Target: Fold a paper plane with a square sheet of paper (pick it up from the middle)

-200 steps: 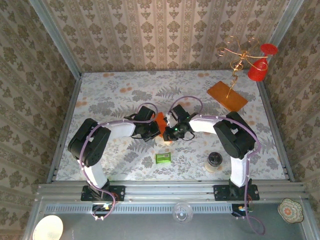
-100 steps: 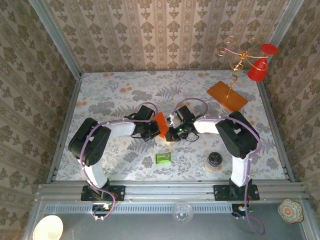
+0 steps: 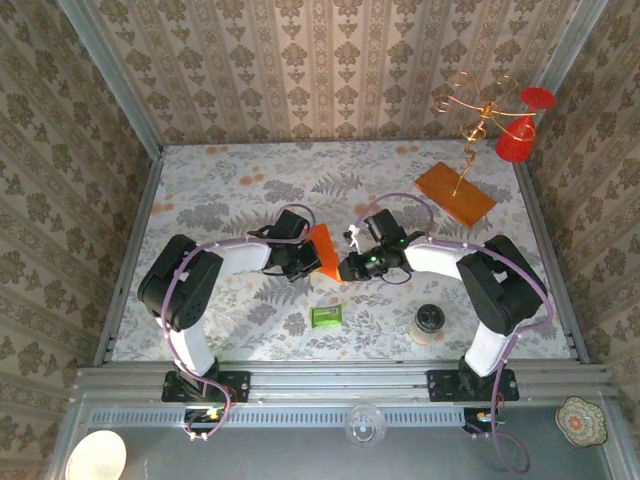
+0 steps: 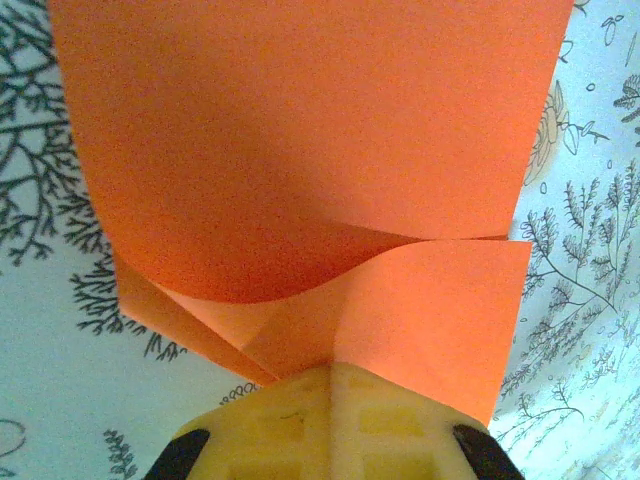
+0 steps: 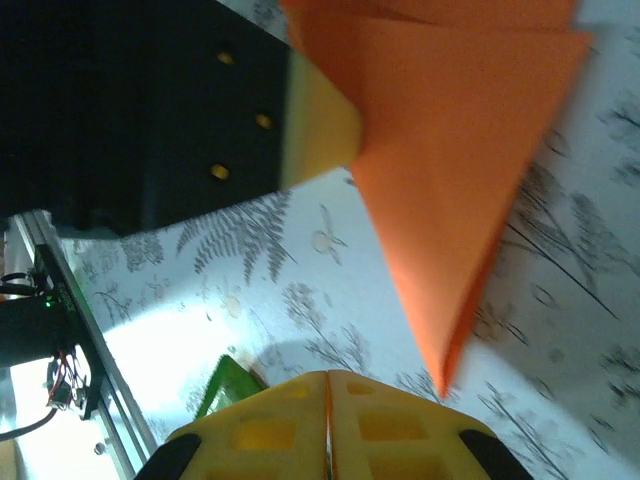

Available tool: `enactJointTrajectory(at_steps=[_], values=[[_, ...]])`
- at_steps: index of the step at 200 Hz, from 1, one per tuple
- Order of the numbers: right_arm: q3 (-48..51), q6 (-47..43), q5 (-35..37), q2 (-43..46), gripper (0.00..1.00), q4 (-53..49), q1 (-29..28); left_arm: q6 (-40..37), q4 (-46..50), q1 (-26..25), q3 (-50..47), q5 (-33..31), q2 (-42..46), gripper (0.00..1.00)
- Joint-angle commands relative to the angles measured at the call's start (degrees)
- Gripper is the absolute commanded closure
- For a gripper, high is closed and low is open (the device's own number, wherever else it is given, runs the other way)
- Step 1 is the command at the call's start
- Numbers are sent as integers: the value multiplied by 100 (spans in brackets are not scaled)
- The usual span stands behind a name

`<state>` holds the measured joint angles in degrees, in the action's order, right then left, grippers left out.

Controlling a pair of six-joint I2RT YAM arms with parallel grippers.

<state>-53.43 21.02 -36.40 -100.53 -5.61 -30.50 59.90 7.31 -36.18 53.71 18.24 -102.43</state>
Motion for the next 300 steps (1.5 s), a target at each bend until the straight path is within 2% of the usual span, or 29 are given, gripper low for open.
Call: enactJointTrajectory(at_steps=[1, 52, 154, 223, 300], values=[[-399, 104, 343, -387, 90, -163, -96, -136, 428, 50, -89, -303, -305, 98], [-798, 201, 712, -889, 92, -321, -96, -161, 477, 50, -89, -306, -155, 98], [-642, 218, 986, -1325, 100, -591, -105, -556, 309, -129, 508, -22, 173, 97], [-599, 311, 1000, -1355, 100, -552, -105, -439, 495, -201, 886, -457, -313, 97], [-599, 515, 1307, -1479, 100, -747, -105, -87, -24, -47, 287, -852, -345, 98]])
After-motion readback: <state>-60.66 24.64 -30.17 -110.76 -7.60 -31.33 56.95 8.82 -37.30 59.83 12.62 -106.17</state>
